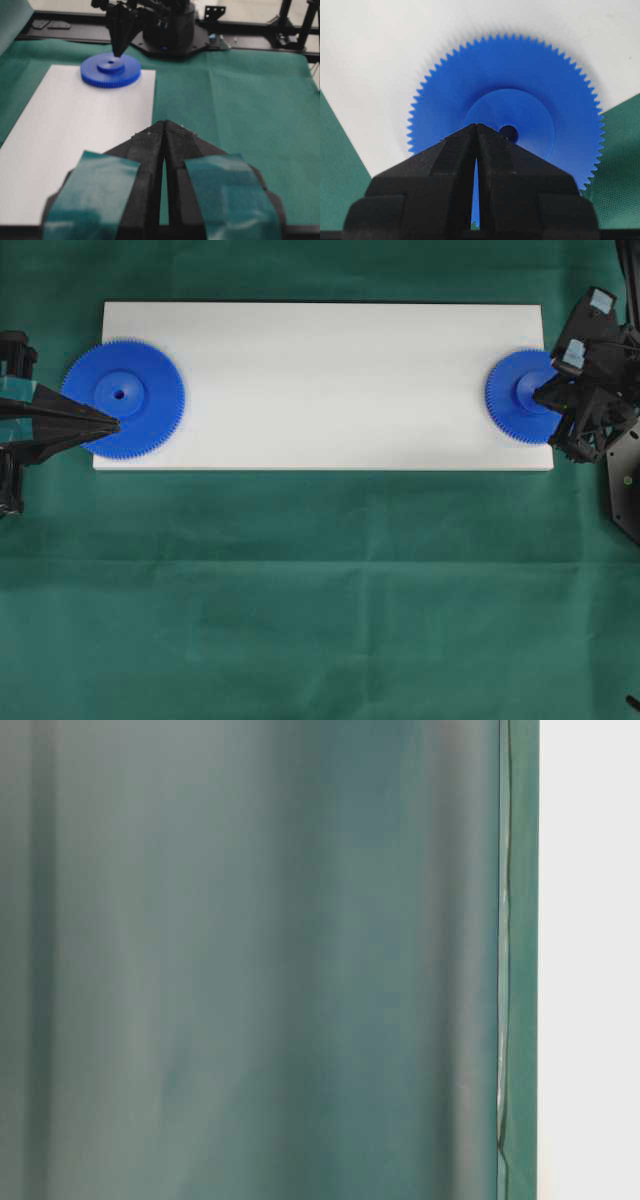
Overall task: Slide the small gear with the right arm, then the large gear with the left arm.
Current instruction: 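Press the right gripper tip down on the small gear's hub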
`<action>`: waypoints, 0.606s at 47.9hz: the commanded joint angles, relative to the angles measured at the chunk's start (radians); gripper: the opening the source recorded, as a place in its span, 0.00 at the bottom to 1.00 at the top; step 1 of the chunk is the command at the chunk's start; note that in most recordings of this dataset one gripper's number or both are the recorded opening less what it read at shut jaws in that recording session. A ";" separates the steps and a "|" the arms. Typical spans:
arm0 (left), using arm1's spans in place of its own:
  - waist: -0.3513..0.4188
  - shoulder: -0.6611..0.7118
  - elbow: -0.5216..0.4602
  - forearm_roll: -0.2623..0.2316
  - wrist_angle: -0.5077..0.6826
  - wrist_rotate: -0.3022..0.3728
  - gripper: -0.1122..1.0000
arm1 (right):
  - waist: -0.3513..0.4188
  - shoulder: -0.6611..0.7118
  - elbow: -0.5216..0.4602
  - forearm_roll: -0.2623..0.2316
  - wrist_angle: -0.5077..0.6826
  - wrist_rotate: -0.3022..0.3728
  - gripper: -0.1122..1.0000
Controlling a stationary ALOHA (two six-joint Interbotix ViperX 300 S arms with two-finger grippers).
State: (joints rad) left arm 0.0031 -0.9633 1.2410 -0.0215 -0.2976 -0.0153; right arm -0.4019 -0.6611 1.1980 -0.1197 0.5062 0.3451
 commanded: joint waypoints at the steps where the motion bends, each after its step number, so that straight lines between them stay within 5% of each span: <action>1: 0.000 0.009 -0.006 -0.003 -0.012 0.000 0.10 | -0.006 0.014 -0.023 -0.003 -0.003 0.002 0.56; 29: 0.000 0.009 -0.003 -0.002 -0.012 -0.002 0.10 | -0.064 0.094 -0.040 -0.003 0.006 0.003 0.56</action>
State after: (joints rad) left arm 0.0015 -0.9618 1.2471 -0.0230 -0.2991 -0.0153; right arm -0.4617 -0.5660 1.1766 -0.1212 0.5139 0.3497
